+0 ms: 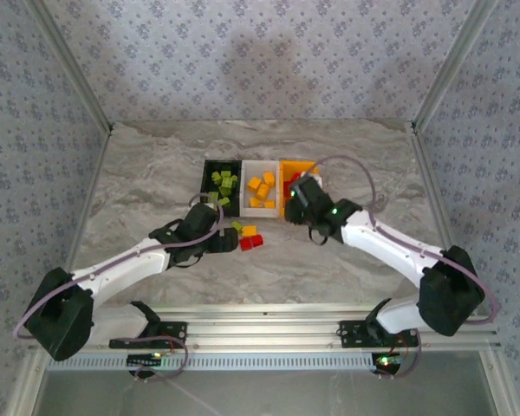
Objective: Sort the legos into containers by color
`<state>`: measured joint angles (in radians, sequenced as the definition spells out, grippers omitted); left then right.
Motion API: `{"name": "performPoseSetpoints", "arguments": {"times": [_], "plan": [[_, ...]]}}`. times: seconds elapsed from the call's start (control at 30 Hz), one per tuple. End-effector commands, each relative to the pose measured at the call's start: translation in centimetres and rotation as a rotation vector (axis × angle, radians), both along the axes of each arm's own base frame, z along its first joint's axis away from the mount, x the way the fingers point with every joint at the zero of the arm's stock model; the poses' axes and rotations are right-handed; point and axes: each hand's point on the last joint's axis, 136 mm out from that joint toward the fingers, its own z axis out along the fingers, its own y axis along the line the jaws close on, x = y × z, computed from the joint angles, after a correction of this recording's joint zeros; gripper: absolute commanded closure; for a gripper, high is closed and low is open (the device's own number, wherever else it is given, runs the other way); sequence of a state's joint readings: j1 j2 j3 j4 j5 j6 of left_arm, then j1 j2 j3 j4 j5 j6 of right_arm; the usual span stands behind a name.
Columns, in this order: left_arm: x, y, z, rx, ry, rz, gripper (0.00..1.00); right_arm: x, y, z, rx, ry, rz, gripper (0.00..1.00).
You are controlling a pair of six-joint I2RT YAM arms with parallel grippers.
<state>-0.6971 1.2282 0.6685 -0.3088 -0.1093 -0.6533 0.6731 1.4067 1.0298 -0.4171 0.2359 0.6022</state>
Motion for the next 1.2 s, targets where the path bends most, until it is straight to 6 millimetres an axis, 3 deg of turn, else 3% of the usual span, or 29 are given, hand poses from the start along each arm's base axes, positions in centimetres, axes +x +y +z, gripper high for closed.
{"name": "performPoseSetpoints", "arguments": {"times": [0.0,0.13,0.23,0.33,0.4,0.57,0.77,0.87,0.9,1.0,1.17], "plan": [[1.1,-2.0,1.2,-0.041,-0.034,-0.050,0.01,2.9,-0.4,-0.6,-0.049,0.034,0.039,0.64],[1.1,-3.2,0.5,-0.056,-0.018,-0.093,0.01,7.6,-0.8,-1.4,-0.052,0.056,-0.001,0.63],[1.1,-4.0,-0.1,-0.052,-0.001,-0.128,0.00,10.1,-0.8,-2.2,-0.032,0.074,-0.016,0.56],[1.3,-4.7,-0.7,-0.041,0.010,-0.155,0.01,11.4,-0.7,-2.2,-0.024,0.085,-0.023,0.26],[1.5,-5.2,-1.2,-0.030,0.016,-0.173,0.01,11.6,-0.8,-1.3,-0.012,0.063,-0.031,0.17],[1.7,-7.0,-2.4,0.022,0.021,-0.228,0.07,10.4,-1.2,0.6,0.019,0.008,-0.036,0.13],[1.6,-8.2,-4.5,0.060,0.064,-0.246,0.23,8.1,-2.8,1.8,0.033,-0.031,-0.058,0.12],[1.0,-8.3,-5.1,0.081,0.082,-0.256,0.32,7.5,-3.3,2.7,0.048,-0.054,-0.067,0.12],[0.8,-8.3,-5.4,0.088,0.089,-0.262,0.36,6.8,-3.6,1.7,0.041,-0.035,-0.069,0.12],[-0.1,-7.9,-6.3,0.112,0.121,-0.266,0.49,6.2,-3.8,1.9,0.060,-0.042,-0.072,0.12],[-2.1,-7.2,-7.1,0.138,0.165,-0.280,0.53,5.3,-3.4,1.9,0.078,-0.037,-0.059,0.12]]}}
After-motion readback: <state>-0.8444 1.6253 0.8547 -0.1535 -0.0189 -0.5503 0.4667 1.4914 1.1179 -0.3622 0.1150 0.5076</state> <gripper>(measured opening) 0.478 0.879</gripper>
